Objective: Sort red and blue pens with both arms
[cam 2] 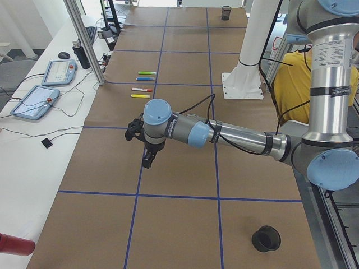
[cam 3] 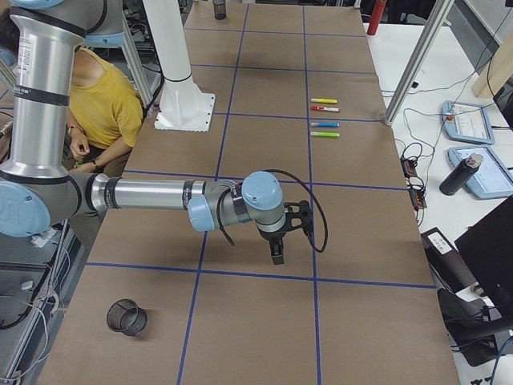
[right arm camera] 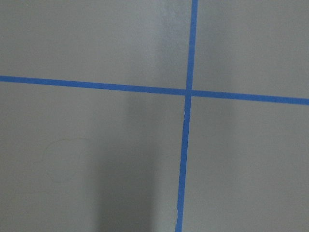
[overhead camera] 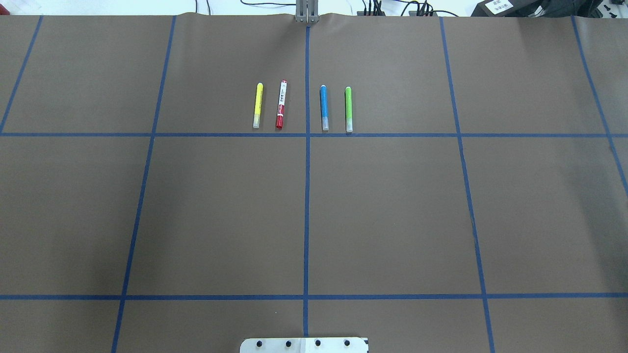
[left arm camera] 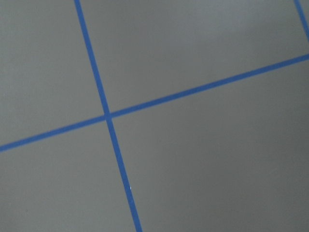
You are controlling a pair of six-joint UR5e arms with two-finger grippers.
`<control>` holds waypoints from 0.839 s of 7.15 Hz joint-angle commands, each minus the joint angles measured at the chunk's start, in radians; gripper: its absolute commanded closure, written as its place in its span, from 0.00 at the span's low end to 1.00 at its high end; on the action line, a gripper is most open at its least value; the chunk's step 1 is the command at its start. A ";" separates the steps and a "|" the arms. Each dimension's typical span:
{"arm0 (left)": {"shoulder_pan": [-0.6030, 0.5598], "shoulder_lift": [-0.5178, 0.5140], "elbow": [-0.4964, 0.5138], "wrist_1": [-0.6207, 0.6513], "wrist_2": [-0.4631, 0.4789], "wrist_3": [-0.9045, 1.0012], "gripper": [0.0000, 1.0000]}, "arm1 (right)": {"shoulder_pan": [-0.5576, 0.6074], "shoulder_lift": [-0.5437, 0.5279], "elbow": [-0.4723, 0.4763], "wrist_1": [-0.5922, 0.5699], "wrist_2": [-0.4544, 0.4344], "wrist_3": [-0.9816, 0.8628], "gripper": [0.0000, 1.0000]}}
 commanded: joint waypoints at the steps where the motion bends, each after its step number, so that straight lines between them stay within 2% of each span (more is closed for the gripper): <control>1: 0.000 -0.072 0.008 -0.029 -0.008 0.000 0.00 | -0.001 0.017 -0.012 0.027 0.002 -0.021 0.00; 2: -0.002 -0.063 -0.006 -0.044 -0.010 -0.006 0.00 | -0.002 0.036 0.001 0.035 0.004 -0.026 0.00; 3: 0.000 -0.055 0.013 -0.122 -0.005 -0.005 0.00 | -0.008 0.059 -0.005 0.076 0.002 -0.021 0.00; 4: 0.000 -0.054 0.050 -0.326 0.004 -0.008 0.00 | -0.048 0.082 -0.008 0.112 0.002 -0.017 0.00; 5: 0.001 -0.054 0.091 -0.426 0.000 -0.084 0.00 | -0.057 0.086 -0.006 0.113 0.004 -0.017 0.00; 6: 0.035 -0.078 0.096 -0.422 -0.003 -0.154 0.00 | -0.076 0.096 -0.006 0.113 0.002 -0.015 0.00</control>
